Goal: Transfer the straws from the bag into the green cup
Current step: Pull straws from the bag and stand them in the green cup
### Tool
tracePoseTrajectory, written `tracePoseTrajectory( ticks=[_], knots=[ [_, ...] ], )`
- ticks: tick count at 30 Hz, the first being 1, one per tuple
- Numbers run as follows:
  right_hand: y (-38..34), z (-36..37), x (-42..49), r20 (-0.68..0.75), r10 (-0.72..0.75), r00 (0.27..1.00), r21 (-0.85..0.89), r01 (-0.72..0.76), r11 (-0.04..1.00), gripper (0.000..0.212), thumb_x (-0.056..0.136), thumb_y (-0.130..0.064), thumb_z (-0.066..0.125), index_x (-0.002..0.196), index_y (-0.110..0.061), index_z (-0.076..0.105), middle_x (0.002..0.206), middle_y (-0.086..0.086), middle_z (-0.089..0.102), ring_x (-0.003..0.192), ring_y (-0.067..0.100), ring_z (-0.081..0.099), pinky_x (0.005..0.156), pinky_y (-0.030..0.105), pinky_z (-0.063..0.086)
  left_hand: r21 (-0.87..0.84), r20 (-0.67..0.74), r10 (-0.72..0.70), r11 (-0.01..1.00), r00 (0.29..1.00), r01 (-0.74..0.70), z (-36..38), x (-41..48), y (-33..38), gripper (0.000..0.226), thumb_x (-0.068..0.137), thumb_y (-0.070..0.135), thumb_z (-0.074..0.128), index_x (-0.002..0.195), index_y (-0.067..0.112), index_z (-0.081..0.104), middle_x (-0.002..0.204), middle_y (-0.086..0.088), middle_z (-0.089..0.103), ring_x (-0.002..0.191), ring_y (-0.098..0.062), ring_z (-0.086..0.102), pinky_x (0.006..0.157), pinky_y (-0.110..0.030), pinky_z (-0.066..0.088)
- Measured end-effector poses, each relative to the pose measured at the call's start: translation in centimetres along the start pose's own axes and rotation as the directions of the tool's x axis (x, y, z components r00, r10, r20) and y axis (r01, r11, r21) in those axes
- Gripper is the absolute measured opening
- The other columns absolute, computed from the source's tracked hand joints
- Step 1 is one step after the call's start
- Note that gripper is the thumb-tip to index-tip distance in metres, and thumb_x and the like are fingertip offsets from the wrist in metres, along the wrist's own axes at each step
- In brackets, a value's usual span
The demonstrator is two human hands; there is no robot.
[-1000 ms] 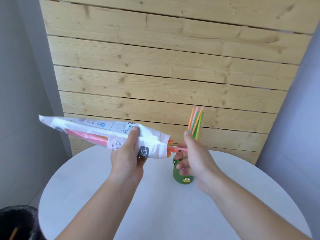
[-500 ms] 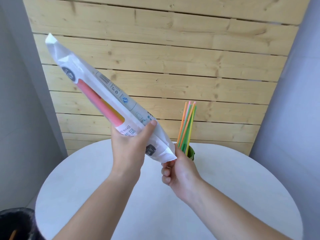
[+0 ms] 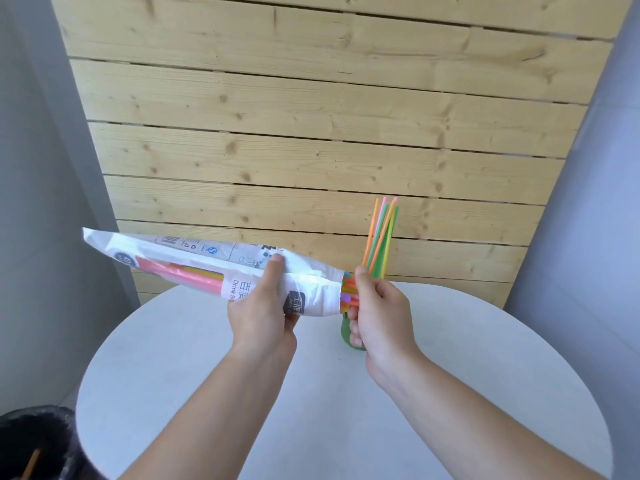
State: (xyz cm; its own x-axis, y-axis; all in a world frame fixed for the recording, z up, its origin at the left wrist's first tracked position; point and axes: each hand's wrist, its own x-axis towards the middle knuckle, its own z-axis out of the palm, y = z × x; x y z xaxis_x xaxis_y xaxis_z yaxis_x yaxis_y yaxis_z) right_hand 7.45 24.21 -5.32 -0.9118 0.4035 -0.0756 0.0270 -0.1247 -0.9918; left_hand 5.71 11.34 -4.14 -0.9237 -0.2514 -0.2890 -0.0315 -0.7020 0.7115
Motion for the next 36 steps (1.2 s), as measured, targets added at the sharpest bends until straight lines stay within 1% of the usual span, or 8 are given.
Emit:
tracePoseTrajectory(
  ticks=[7, 11, 16, 21, 24, 28, 31, 36],
  knots=[
    [0.1, -0.3, 0.7, -0.032, -0.139, 0.99, -0.052, 0.137, 0.989, 0.036, 0.102, -0.034, 0.055, 0.072, -0.014, 0.055, 0.043, -0.01, 0.046, 0.037, 0.011, 0.035, 0.045, 0.027, 0.029, -0.062, -0.049, -0.036, 0.998, 0.998, 0.033, -0.3, 0.6, 0.6, 0.043, 0.083, 0.023, 0.087, 0.12, 0.012, 0.068, 0.11, -0.003, 0.079, 0.094, -0.021, 0.078, 0.081, -0.038, 0.065],
    [-0.3, -0.9, 0.9, -0.068, -0.113, 0.991, -0.001, 0.113, 0.994, 0.035, 0.1, -0.039, 0.055, 0.077, -0.012, 0.056, 0.042, -0.008, 0.045, 0.035, 0.013, 0.034, 0.046, 0.031, 0.035, -0.107, -0.051, -0.052, 0.993, 0.997, 0.046, -0.5, 0.9, 1.0, 0.045, 0.087, 0.022, 0.084, 0.128, 0.014, 0.065, 0.116, -0.002, 0.078, 0.098, -0.018, 0.077, 0.086, -0.04, 0.063],
    [-0.5, -1.0, 1.0, -0.042, -0.073, 0.996, -0.044, 0.071, 0.996, 0.04, 0.089, -0.051, 0.066, 0.076, -0.014, 0.057, 0.042, -0.006, 0.043, 0.034, 0.017, 0.036, 0.039, 0.025, 0.033, -0.107, -0.043, -0.08, 0.991, 0.996, 0.075, -0.3, 0.7, 0.3, 0.042, 0.086, 0.021, 0.084, 0.124, 0.013, 0.067, 0.114, -0.002, 0.079, 0.094, -0.019, 0.078, 0.081, -0.038, 0.064],
    [-0.2, -1.4, 1.5, -0.011, -0.087, 0.996, -0.159, 0.084, 0.984, 0.042, 0.092, -0.047, 0.065, 0.064, -0.017, 0.057, 0.04, -0.009, 0.041, 0.041, 0.017, 0.04, 0.052, 0.032, 0.035, -0.116, -0.028, -0.085, 0.99, 0.996, 0.081, -0.6, 1.1, 0.5, 0.04, 0.087, 0.02, 0.083, 0.124, 0.014, 0.068, 0.113, -0.002, 0.08, 0.088, -0.017, 0.078, 0.075, -0.034, 0.064],
    [-0.3, -1.6, 1.6, 0.014, -0.046, 0.999, -0.075, 0.047, 0.996, 0.037, 0.093, -0.04, 0.064, 0.073, -0.011, 0.053, 0.043, -0.004, 0.042, 0.037, 0.018, 0.035, 0.045, 0.029, 0.034, -0.117, -0.024, -0.081, 0.99, 0.996, 0.078, -0.7, 1.4, 0.6, 0.039, 0.088, 0.021, 0.083, 0.124, 0.015, 0.069, 0.113, -0.001, 0.08, 0.087, -0.016, 0.078, 0.072, -0.033, 0.063],
    [-0.7, -1.8, 1.6, -0.013, -0.046, 0.999, -0.027, 0.046, 0.999, 0.025, 0.09, -0.036, 0.07, 0.095, -0.016, 0.056, 0.05, -0.002, 0.058, 0.035, 0.018, 0.047, 0.043, 0.031, 0.045, -0.111, -0.027, -0.08, 0.991, 0.996, 0.076, -0.7, 1.4, 0.5, 0.036, 0.087, 0.021, 0.084, 0.119, 0.015, 0.07, 0.11, 0.0, 0.081, 0.089, -0.016, 0.078, 0.079, -0.035, 0.064],
    [-0.8, -2.0, 1.6, 0.017, -0.108, 0.994, -0.08, 0.109, 0.991, 0.02, 0.093, -0.034, 0.067, 0.09, -0.016, 0.059, 0.052, -0.002, 0.057, 0.035, 0.019, 0.048, 0.041, 0.029, 0.045, -0.114, -0.035, -0.075, 0.991, 0.997, 0.071, -0.6, 1.4, 0.4, 0.037, 0.086, 0.021, 0.085, 0.119, 0.015, 0.07, 0.109, 0.0, 0.081, 0.09, -0.017, 0.079, 0.079, -0.036, 0.064],
    [-0.8, -1.8, 1.6, 0.065, -0.085, 0.994, -0.192, 0.096, 0.977, 0.04, 0.098, -0.042, 0.052, 0.068, -0.015, 0.052, 0.047, -0.003, 0.045, 0.044, 0.023, 0.048, 0.038, 0.023, 0.036, -0.097, -0.03, -0.086, 0.992, 0.996, 0.083, -0.5, 1.0, 0.0, 0.036, 0.084, 0.022, 0.086, 0.116, 0.014, 0.07, 0.106, -0.001, 0.081, 0.085, -0.017, 0.079, 0.07, -0.033, 0.063]
  ],
)
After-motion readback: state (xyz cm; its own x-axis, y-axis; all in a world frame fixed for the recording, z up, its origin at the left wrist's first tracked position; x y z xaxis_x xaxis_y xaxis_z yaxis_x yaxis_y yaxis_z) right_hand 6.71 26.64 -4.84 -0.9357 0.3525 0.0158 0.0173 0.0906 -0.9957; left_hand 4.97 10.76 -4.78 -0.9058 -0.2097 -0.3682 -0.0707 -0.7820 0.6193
